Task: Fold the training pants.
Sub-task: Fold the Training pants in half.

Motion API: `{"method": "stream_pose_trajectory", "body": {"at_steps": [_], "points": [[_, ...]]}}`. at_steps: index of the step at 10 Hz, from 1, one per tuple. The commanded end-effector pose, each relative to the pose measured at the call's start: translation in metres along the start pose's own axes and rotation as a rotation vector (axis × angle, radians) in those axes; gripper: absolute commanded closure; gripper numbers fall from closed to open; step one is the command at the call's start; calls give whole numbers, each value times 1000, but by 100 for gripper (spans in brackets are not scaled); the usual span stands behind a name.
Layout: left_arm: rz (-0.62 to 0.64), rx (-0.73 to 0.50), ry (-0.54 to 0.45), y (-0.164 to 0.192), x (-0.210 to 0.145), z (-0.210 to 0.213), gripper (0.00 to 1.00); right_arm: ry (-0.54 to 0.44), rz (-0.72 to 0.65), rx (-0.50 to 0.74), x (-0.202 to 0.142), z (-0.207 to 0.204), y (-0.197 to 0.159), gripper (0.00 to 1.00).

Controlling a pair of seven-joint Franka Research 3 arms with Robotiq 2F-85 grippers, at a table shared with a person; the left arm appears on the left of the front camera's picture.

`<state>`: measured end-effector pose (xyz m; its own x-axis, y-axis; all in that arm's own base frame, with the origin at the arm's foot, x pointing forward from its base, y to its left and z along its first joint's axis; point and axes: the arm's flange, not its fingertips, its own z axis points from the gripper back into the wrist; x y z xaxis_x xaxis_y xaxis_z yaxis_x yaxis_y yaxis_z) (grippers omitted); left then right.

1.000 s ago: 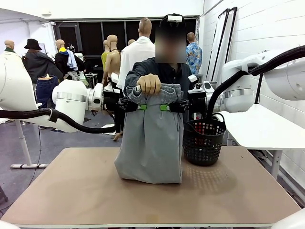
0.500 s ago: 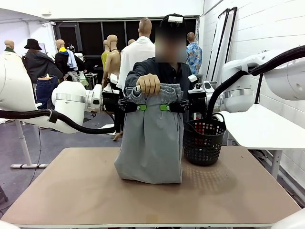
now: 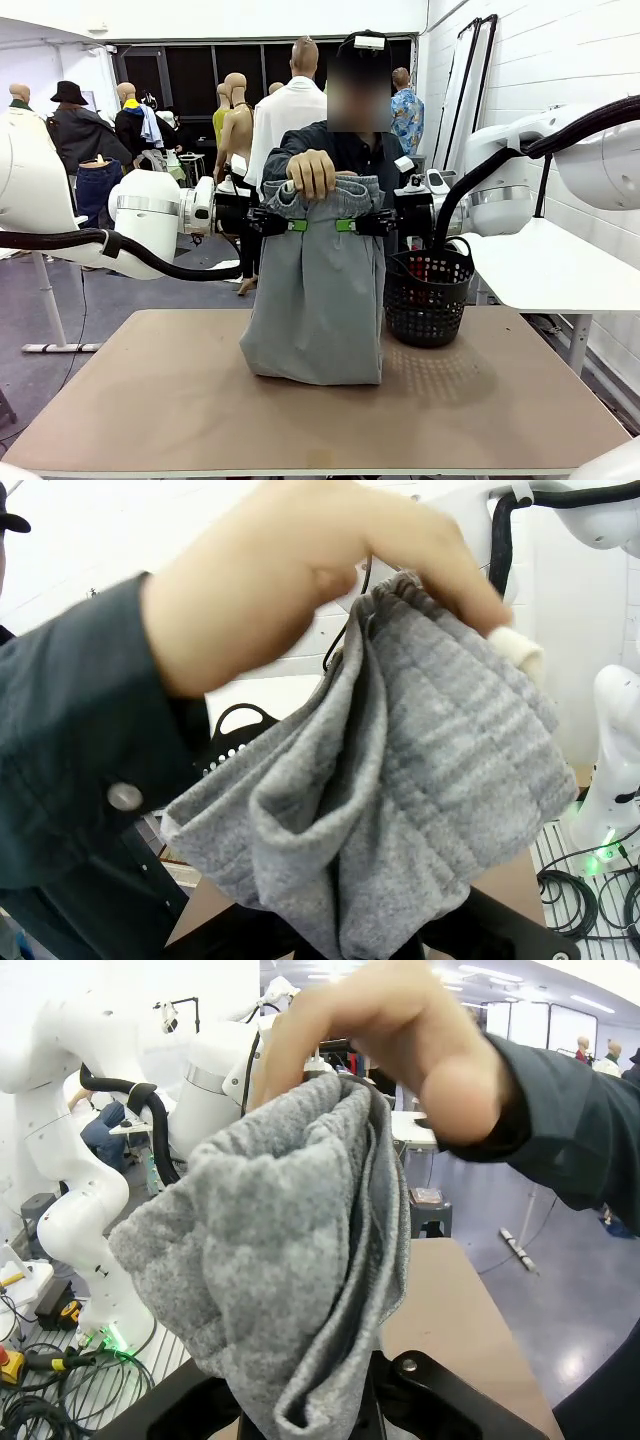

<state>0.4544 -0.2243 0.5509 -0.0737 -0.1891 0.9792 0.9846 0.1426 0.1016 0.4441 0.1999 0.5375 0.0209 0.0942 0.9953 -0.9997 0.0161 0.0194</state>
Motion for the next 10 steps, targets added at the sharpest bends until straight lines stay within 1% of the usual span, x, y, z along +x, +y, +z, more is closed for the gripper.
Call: {"method": "stream_pose_trajectory", "body": {"at_steps": [1, 10], "points": [[-20, 2, -21, -2, -1, 1, 100, -15, -2, 10, 3, 0, 1, 100], [-20, 2, -21, -2, -1, 1, 100, -15, -2, 10, 3, 0, 1, 100]]}}
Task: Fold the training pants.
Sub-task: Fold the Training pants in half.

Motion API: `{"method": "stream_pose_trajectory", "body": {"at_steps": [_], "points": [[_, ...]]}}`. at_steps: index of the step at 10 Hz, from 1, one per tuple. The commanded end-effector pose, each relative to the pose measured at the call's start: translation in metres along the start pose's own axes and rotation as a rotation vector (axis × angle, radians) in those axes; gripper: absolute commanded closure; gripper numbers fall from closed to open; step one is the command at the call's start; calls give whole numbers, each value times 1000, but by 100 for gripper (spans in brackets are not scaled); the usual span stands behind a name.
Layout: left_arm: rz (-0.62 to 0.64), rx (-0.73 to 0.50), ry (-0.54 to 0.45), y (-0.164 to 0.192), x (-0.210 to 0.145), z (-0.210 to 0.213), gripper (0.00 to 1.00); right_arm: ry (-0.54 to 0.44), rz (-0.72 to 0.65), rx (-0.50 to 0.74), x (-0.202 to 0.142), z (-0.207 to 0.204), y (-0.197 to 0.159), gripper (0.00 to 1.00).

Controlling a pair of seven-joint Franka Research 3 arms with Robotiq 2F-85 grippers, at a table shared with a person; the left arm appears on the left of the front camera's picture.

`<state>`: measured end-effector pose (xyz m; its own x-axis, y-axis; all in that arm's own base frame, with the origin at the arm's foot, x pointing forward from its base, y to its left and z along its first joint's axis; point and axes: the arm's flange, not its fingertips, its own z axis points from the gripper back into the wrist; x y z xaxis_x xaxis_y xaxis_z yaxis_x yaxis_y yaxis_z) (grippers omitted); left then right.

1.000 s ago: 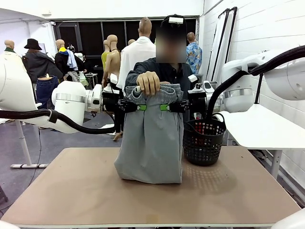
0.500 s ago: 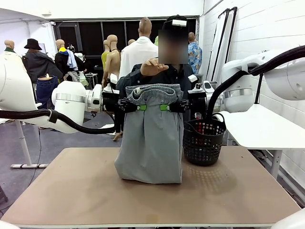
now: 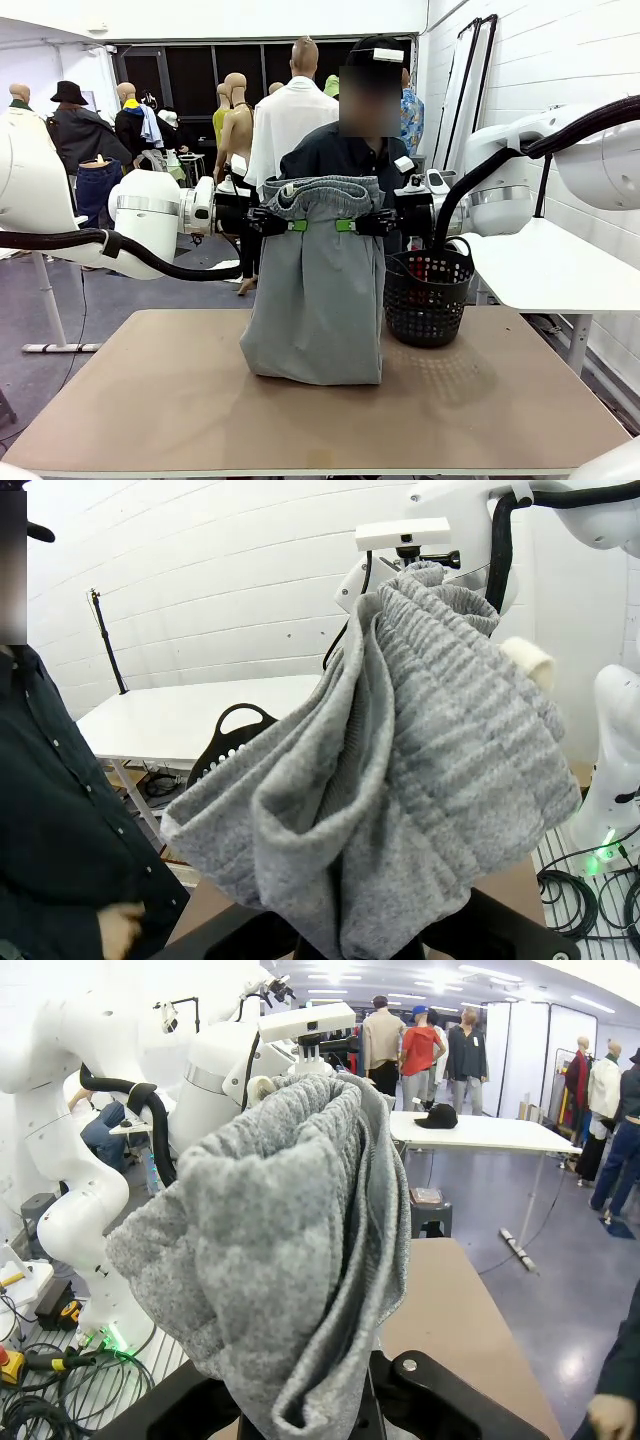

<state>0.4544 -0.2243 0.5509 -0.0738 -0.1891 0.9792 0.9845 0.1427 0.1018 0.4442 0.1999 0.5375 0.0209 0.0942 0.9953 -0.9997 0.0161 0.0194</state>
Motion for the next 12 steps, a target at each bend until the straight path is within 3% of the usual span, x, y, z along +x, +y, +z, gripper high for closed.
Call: {"method": "stream_pose_trajectory", "body": {"at_steps": [1, 12], "points": [[-20, 2, -21, -2, -1, 1, 100, -15, -2, 10, 3, 0, 1, 100], [-20, 2, -21, -2, -1, 1, 100, -15, -2, 10, 3, 0, 1, 100]]}}
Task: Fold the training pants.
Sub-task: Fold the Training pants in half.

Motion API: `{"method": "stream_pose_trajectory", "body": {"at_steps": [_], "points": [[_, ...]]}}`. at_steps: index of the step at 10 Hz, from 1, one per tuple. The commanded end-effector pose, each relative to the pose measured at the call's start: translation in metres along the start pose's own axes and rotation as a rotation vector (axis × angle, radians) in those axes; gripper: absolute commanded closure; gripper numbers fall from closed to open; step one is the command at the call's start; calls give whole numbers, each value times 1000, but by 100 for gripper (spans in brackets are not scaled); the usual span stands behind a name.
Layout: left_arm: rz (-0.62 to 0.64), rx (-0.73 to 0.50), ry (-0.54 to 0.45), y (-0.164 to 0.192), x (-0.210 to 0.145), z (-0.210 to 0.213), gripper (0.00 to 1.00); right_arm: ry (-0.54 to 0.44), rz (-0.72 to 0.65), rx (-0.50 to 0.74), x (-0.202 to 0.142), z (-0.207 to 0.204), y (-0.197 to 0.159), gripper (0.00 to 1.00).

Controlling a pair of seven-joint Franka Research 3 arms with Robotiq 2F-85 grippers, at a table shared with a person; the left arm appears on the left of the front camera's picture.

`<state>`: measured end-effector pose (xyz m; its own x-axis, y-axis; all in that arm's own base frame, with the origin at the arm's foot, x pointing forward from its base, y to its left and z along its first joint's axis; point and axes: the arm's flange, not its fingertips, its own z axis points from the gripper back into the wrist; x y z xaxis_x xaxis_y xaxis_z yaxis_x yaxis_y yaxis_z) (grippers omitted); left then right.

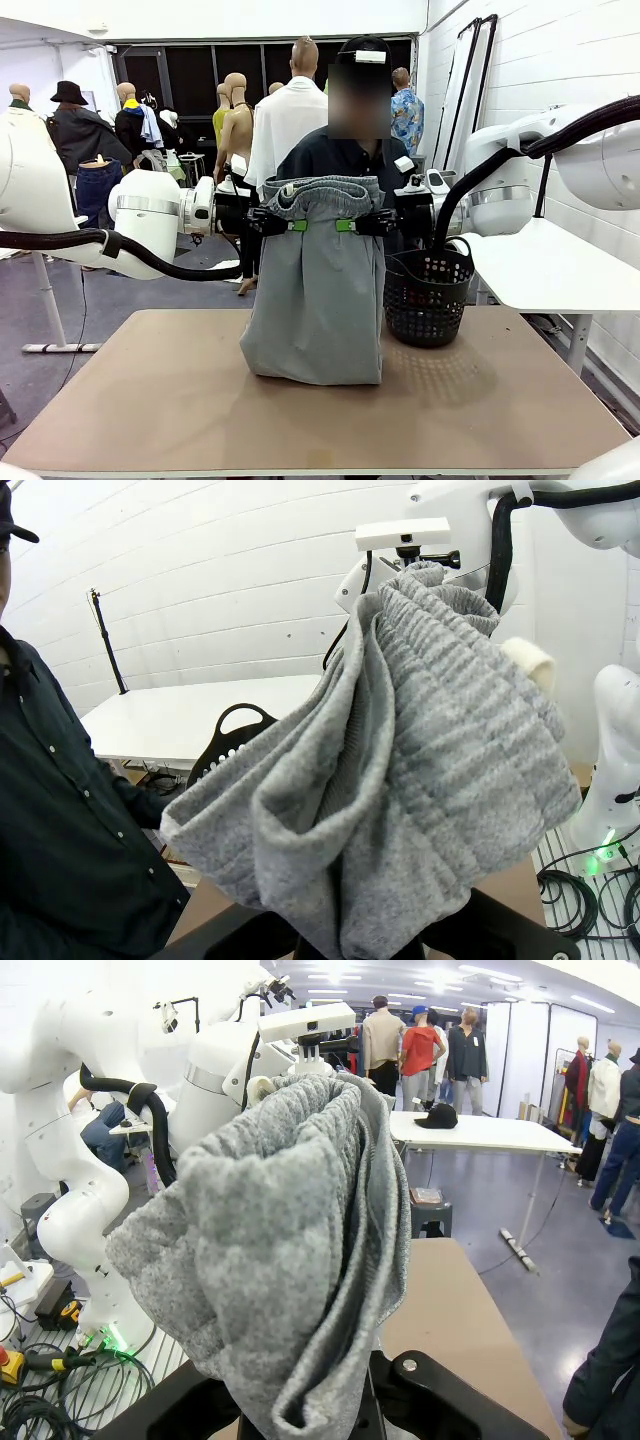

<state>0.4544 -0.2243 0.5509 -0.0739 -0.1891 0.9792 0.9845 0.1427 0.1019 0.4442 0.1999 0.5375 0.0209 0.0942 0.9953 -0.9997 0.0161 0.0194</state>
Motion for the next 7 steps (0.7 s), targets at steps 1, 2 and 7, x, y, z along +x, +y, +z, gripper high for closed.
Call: {"method": "stream_pose_trajectory", "body": {"at_steps": [1, 2, 7], "points": [[-20, 2, -21, -2, -1, 1, 100, -15, -2, 10, 3, 0, 1, 100], [-20, 2, -21, -2, -1, 1, 100, -15, -2, 10, 3, 0, 1, 100], [-20, 2, -21, -2, -1, 1, 100, -15, -2, 10, 3, 0, 1, 100]]}}
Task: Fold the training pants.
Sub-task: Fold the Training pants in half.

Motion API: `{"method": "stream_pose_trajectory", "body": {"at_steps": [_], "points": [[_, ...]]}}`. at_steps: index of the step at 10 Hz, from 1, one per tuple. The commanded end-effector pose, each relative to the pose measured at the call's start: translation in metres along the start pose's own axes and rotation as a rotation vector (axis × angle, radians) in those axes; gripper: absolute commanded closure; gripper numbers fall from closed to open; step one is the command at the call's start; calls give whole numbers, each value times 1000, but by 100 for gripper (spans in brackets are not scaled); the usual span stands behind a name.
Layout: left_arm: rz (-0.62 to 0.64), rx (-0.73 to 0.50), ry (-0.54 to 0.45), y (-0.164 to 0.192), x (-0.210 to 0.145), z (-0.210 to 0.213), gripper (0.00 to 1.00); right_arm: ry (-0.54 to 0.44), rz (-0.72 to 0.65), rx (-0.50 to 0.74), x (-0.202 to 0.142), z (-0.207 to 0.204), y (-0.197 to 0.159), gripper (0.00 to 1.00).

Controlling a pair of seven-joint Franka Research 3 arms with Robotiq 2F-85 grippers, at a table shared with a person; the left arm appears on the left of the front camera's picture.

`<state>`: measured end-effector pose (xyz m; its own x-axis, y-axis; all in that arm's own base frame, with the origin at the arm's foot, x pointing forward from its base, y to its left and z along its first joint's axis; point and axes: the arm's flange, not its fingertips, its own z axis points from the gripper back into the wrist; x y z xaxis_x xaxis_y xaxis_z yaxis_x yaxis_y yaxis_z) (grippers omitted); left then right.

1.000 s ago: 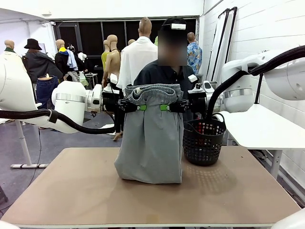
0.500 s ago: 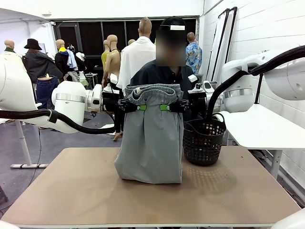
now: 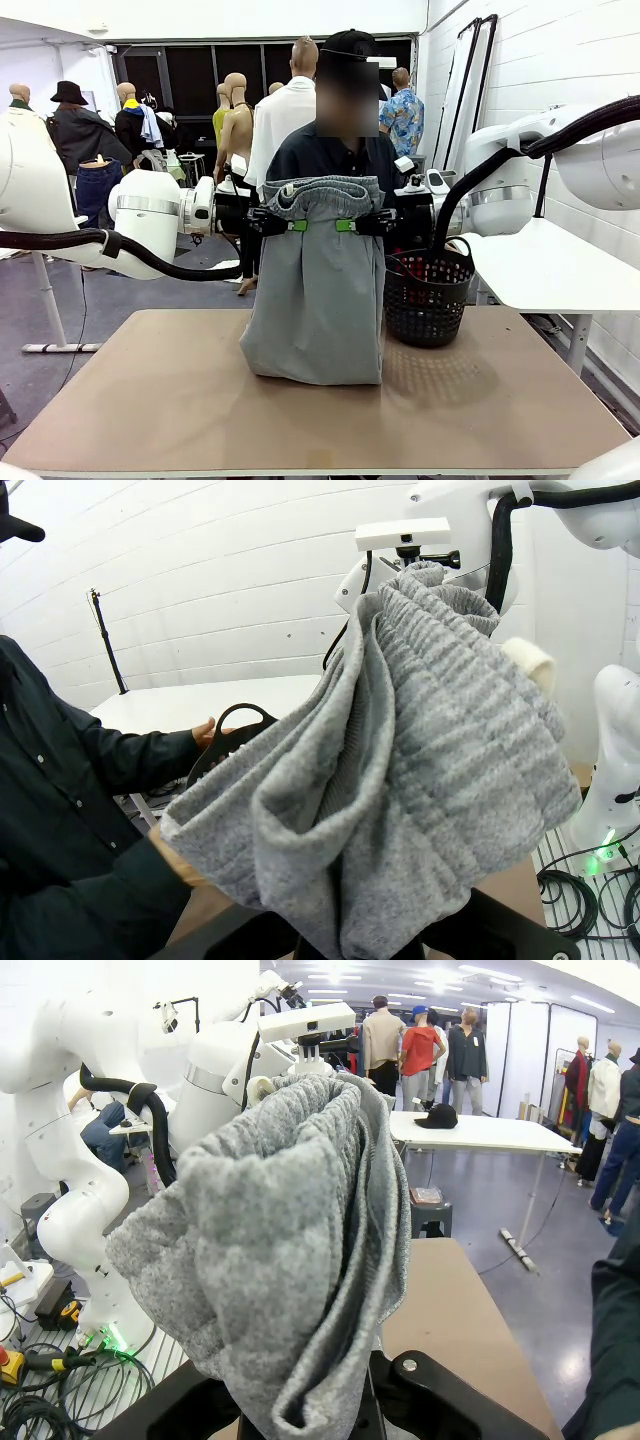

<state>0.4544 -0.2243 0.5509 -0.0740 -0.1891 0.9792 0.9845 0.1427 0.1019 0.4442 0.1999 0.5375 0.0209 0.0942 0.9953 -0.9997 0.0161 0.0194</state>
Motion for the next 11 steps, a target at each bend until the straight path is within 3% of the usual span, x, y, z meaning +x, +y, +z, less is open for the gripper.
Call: {"method": "stream_pose_trajectory", "body": {"at_steps": [1, 5, 11], "points": [[-20, 2, -21, -2, -1, 1, 100, -15, -2, 10, 3, 0, 1, 100], [17, 4, -8, -1, 2, 4, 100, 3, -12, 12, 0, -5, -1, 100], [130, -3, 9, -34, -19, 23, 100, 42, -108, 38, -30, -23, 10, 100]]}}
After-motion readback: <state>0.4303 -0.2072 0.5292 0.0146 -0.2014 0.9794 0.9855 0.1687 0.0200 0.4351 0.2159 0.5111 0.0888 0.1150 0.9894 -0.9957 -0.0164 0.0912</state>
